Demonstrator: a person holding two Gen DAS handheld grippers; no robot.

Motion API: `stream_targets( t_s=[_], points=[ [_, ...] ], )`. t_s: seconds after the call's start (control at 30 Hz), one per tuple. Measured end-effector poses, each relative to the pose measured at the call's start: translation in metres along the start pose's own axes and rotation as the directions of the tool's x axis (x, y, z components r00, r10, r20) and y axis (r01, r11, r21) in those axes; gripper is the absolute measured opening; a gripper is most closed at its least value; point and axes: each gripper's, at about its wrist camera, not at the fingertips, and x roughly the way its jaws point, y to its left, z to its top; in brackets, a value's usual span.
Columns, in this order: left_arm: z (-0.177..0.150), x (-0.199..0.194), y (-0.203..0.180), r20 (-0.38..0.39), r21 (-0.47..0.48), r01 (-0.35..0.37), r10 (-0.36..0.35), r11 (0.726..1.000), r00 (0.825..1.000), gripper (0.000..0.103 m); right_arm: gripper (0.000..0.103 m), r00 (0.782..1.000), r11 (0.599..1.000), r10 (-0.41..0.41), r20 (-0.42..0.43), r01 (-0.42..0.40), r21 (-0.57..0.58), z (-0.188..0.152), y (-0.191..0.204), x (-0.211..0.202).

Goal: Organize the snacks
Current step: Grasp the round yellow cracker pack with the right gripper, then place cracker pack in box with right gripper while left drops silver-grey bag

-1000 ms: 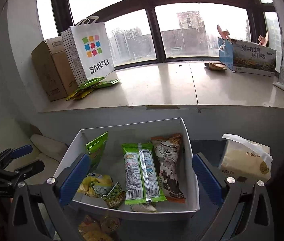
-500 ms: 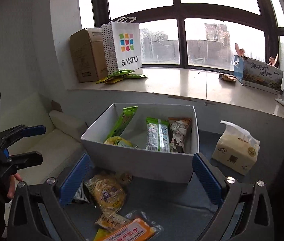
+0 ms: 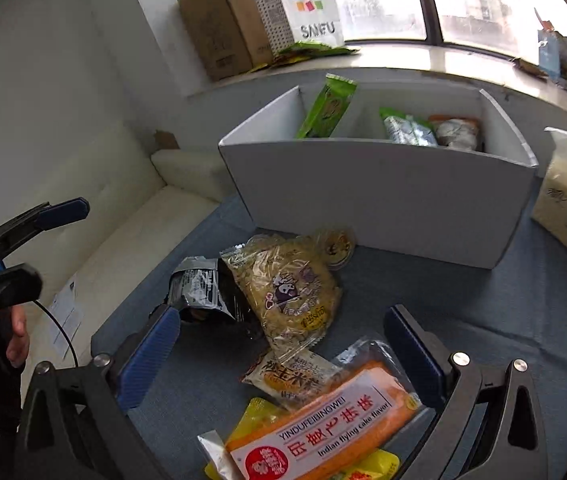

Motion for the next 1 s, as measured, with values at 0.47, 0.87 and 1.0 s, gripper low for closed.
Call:
stream_targets(
  t_s=[0.47,0.87,1.0],
  points=[
    [-0.009,0.003,0.015,-0.019,-0.032,0.005,-0.005,0.999,1.000,0.103,0.103,0.974,0.991,0.129,-0.188,-0.119,0.066,0.022,-0.034,0.101],
    [-0.014,0.027,0.018,-0.092,0.028,-0.050,0.053,0.998,0.994,0.103,0.083,0.998,1.000,0.014,-0.062,-0.014,-0.009,0.017,-0.002,0.044],
    [-0.013,0.051,0.028,-0.159,0.028,0.038,-0.033,0.999,0.987,0.103,0.083,0.999,0.999,-0.008,0.034,0.006,0.035,0.009,0.006,-0.003]
  ],
)
